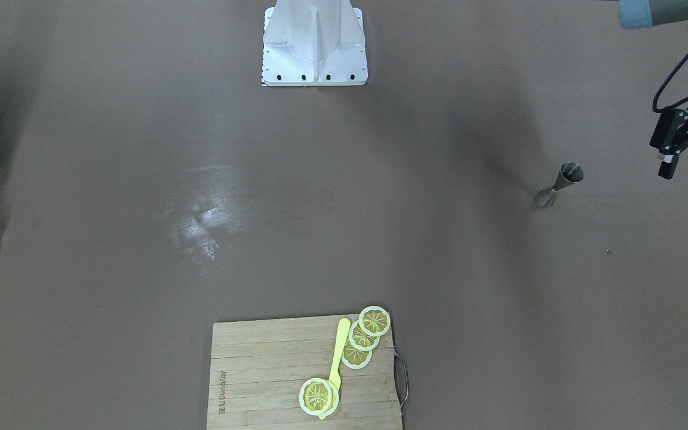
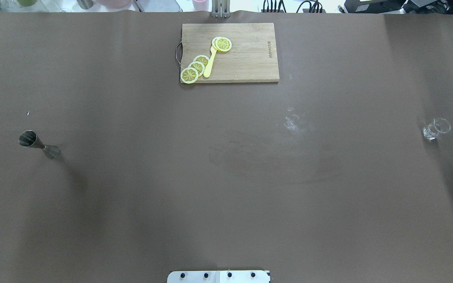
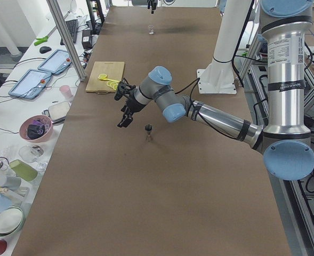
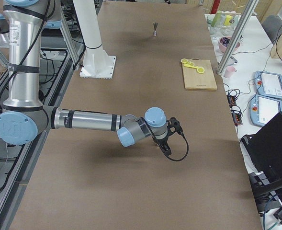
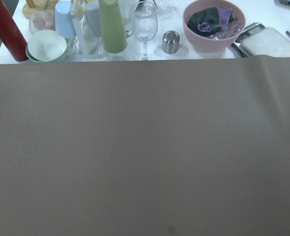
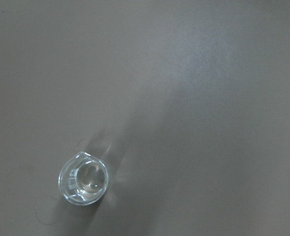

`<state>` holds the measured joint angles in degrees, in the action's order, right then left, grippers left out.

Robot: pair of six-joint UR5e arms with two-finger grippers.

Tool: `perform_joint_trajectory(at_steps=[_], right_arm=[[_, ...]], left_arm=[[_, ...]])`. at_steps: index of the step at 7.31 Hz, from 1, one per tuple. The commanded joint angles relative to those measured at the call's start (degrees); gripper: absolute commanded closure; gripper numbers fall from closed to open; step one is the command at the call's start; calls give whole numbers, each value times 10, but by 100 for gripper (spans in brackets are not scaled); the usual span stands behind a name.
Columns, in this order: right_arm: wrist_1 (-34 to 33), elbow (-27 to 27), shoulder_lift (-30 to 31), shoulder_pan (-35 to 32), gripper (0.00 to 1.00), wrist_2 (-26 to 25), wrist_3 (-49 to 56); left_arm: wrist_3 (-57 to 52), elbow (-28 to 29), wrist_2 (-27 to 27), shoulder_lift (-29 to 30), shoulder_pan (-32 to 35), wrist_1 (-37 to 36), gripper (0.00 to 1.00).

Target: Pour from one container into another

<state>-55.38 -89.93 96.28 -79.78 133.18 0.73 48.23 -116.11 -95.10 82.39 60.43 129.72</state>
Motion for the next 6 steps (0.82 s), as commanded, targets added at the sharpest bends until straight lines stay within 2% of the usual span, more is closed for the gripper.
perform_joint_trajectory(at_steps=[1, 3, 4, 6], right_arm=[[23, 6, 0, 2, 0, 1, 3], [73, 27, -3, 10, 0, 1, 1], [134, 54, -4, 11, 0, 2, -4], [211, 82, -5, 15, 0, 14, -13]], left_arm=[[35, -2, 143, -23, -99, 61, 3], [83, -2, 281, -52, -197, 97, 3], [85, -1, 346, -65, -236, 108, 3], [124, 13, 429, -82, -296, 153, 3]])
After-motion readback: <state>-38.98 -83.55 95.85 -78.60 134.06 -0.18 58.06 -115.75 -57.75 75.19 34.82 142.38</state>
